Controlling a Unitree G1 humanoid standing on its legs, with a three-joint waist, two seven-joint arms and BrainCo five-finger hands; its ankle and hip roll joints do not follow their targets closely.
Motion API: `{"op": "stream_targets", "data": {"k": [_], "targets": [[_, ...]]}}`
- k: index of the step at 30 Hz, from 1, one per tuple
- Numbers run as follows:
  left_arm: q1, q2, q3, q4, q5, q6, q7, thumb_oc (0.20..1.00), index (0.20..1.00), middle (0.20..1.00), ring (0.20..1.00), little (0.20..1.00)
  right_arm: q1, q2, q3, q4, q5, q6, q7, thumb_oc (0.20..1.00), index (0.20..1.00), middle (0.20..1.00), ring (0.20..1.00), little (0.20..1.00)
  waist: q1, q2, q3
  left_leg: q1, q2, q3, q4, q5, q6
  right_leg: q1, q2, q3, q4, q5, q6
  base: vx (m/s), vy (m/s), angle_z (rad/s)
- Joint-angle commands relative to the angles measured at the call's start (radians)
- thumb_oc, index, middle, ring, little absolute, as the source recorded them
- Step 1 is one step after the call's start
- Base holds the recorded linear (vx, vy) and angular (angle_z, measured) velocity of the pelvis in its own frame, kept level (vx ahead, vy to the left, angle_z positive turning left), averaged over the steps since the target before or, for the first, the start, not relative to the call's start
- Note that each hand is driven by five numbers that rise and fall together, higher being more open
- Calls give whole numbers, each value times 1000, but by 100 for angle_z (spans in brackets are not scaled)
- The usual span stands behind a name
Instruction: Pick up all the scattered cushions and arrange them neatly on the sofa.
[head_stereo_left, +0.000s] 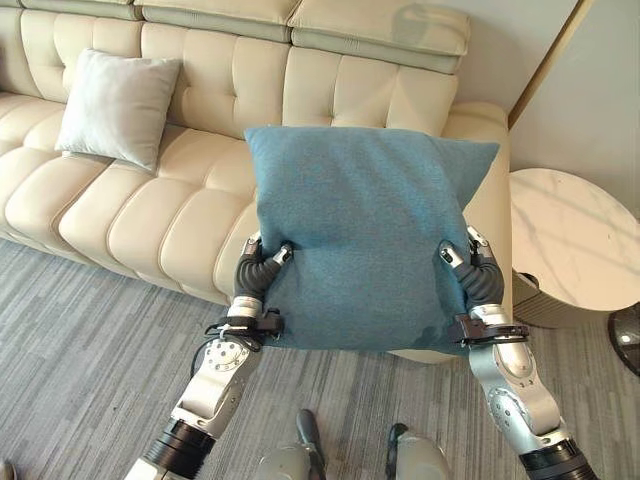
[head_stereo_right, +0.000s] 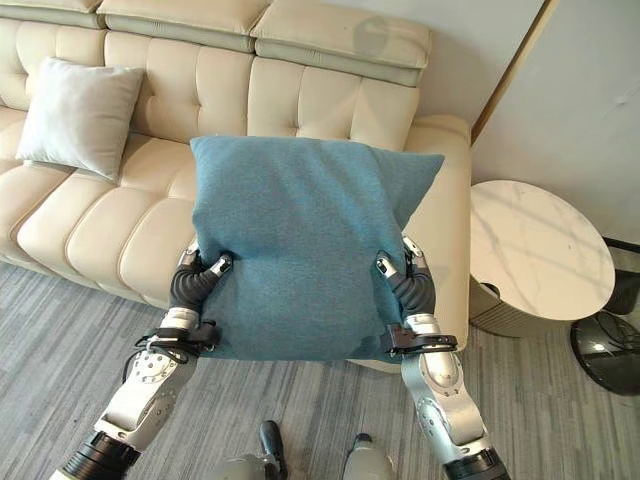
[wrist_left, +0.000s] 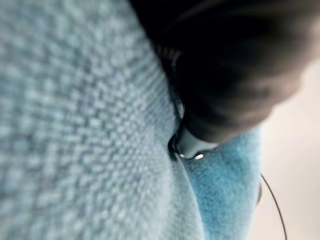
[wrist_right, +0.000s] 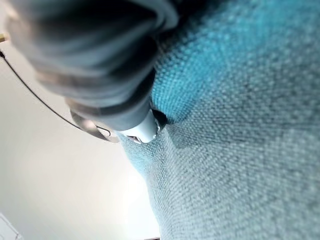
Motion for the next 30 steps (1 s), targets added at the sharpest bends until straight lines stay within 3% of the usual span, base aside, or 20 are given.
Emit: {"op": "stream_targets", "data": {"k": [1,3,6,10,12,14,16,17,19,21,24,25,26,30], "targets": [[-88,-29,-97,-129,36,-77,-98,200,200,200,200,200,-128,47,106,-160,19,-104,134,200,200,200,200,200,-21,7,-19,60,-19,-64,70,-142,-69,50,106,-61,-195,61,-24,232,30,6],[-87,-32,-92,-124,35,-80,-99,200,200,200,200,200,-131,46,107,-156,31,-107,140,200,200,200,200,200,-28,4,-14,82,-28,-76,72,-160,-68,21,109,-78,-230,78,-22,215,13,6],[-80,-42,-83,-119,37,-82,-106,200,200,200,200,200,-134,35,101,-161,37,-110,147,200,200,200,200,200,-35,-4,-15,119,-50,-87,93,-194,-76,13,102,-163,-327,111,-14,259,-10,17],[-61,-49,-86,-131,31,-81,-131,200,200,200,200,200,-102,18,89,-185,33,-112,160,200,200,200,200,200,-49,-6,-33,155,-61,-107,100,-224,-85,32,107,-158,-364,125,-26,247,-52,23],[-52,-56,-95,-136,23,-78,-136,200,200,200,200,200,-97,-1,81,-186,23,-118,152,200,200,200,200,200,-51,5,-47,161,-43,-95,143,-251,-109,72,114,-164,-385,126,-41,331,-109,42],[-43,-55,-92,-140,25,-75,-139,200,200,200,200,200,-90,-7,75,-193,26,-118,157,200,200,200,200,200,-56,7,-57,158,-34,-85,167,-232,-123,87,118,-170,-396,129,-46,206,-82,12],[-37,-56,-91,-140,20,-72,-143,200,200,200,200,200,-73,-20,59,-200,33,-121,158,200,200,200,200,200,-64,13,-66,139,-9,-66,259,-189,-162,124,133,-170,-421,119,-58,184,-94,-7],[-37,-62,-92,-136,14,-72,-141,200,200,200,200,200,-64,-30,54,-198,32,-119,154,200,200,200,200,200,-65,16,-62,116,19,-49,302,-144,-184,158,148,-158,-446,100,-69,166,-74,-10],[-45,-65,-95,-129,13,-70,-140,200,200,200,200,200,-67,-38,52,-200,29,-119,152,200,200,200,200,200,-61,13,-59,88,31,-45,299,-139,-183,169,151,-143,-464,96,-71,102,3,-22],[-48,-66,-90,-134,22,-69,-142,200,200,200,200,200,-66,-47,47,-196,21,-115,153,200,200,200,200,200,-52,-3,-68,35,56,-59,232,-182,-163,191,141,-107,-491,88,-60,140,58,-55],[-50,-66,-83,-136,27,-73,-129,200,200,200,200,200,-76,-39,54,-180,13,-117,140,200,200,200,200,200,-30,-24,-63,-31,67,-147,164,-121,-168,199,151,-44,-499,88,-65,112,14,-79],[-50,-68,-79,-136,29,-79,-115,200,200,200,200,200,-87,-37,61,-162,0,-116,128,200,200,200,200,200,-16,-32,-58,-60,69,-224,140,-91,-176,207,166,2,-507,87,-70,106,34,-75],[-51,-69,-78,-134,32,-81,-106,200,200,200,200,200,-93,-36,64,-151,-3,-114,122,200,200,200,200,200,-12,-34,-55,-74,67,-248,141,-82,-180,212,168,16,-508,87,-71,119,66,-71],[-39,-77,-81,-135,31,-81,-109,200,200,200,200,200,-91,-35,62,-132,-10,-106,118,200,200,200,200,200,-16,-18,-72,-24,78,-244,72,-76,-177,233,183,45,-515,82,-72,96,86,-78]]}}
